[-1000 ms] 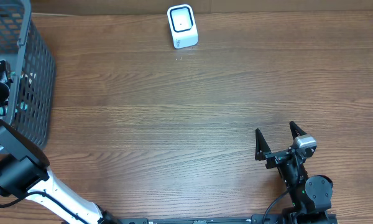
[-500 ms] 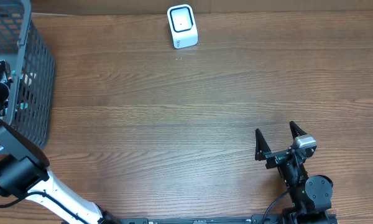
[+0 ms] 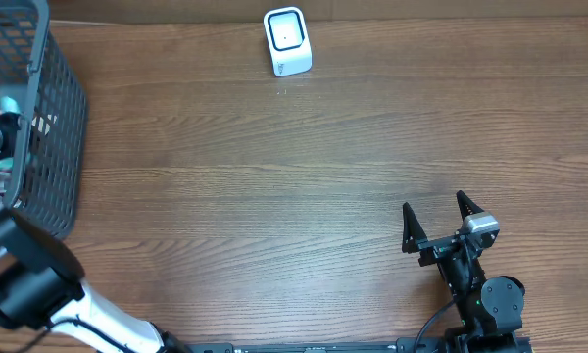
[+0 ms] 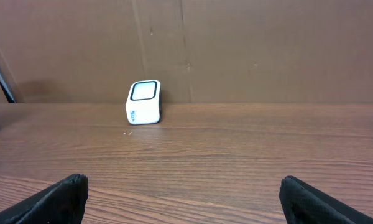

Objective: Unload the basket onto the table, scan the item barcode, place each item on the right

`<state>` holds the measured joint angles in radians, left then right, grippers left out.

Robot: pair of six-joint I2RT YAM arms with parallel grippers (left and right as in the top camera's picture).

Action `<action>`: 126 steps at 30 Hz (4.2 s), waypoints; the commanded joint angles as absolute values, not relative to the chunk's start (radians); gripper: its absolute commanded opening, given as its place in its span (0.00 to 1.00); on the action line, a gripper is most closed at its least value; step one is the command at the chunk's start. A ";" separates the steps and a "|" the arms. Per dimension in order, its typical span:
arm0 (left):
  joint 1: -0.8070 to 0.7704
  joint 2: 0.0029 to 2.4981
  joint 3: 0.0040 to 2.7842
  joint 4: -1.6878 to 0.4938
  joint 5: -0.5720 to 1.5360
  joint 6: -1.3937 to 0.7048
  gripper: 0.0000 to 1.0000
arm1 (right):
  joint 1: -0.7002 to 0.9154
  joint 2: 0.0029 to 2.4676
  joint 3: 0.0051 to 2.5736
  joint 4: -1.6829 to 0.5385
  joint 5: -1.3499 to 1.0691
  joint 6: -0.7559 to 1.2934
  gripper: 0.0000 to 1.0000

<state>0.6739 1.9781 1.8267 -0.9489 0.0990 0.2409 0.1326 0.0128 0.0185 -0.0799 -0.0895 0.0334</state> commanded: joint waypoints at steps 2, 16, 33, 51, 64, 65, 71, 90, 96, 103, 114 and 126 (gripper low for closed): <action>0.668 1.785 1.884 -0.931 0.098 0.184 0.46 | 0.133 0.003 0.008 -0.075 -0.091 0.038 1.00; 0.660 1.458 1.884 -0.933 0.177 0.030 0.46 | 0.133 0.003 0.008 -0.076 -0.091 0.038 1.00; 0.339 1.306 1.884 -1.215 0.203 -0.040 0.43 | 0.133 0.003 0.008 -0.075 -0.091 0.038 1.00; -0.214 1.499 1.880 -1.349 0.067 -0.235 0.35 | 0.133 0.003 0.008 -0.075 -0.091 0.038 1.00; -0.559 1.822 1.880 -1.275 -0.002 -0.397 0.35 | 0.133 0.003 0.008 -0.075 -0.091 0.038 1.00; -0.583 1.845 1.880 -1.259 -0.010 -0.400 0.35 | 0.133 0.003 0.008 -0.075 -0.091 0.038 1.00; -0.711 1.970 1.880 -1.138 -0.011 -0.350 0.35 | 0.133 0.003 0.008 -0.075 -0.091 0.038 1.00; -0.833 2.140 1.880 -0.949 -0.063 -0.235 0.38 | 0.133 0.003 0.008 -0.076 -0.091 0.038 1.00; -0.841 2.140 1.880 -0.937 -0.052 -0.212 0.37 | 0.133 0.003 0.008 -0.075 -0.091 0.038 1.00; -0.861 2.140 1.879 -0.938 -0.056 -0.273 0.39 | 0.133 0.003 0.008 -0.075 -0.091 0.038 1.00; -0.867 2.141 1.826 -0.897 -0.059 -0.338 0.43 | 0.133 0.003 0.008 -0.075 -0.091 0.038 1.00; -0.876 2.148 1.804 -0.876 -0.059 -0.337 0.58 | 0.133 0.003 0.008 -0.075 -0.091 0.038 1.00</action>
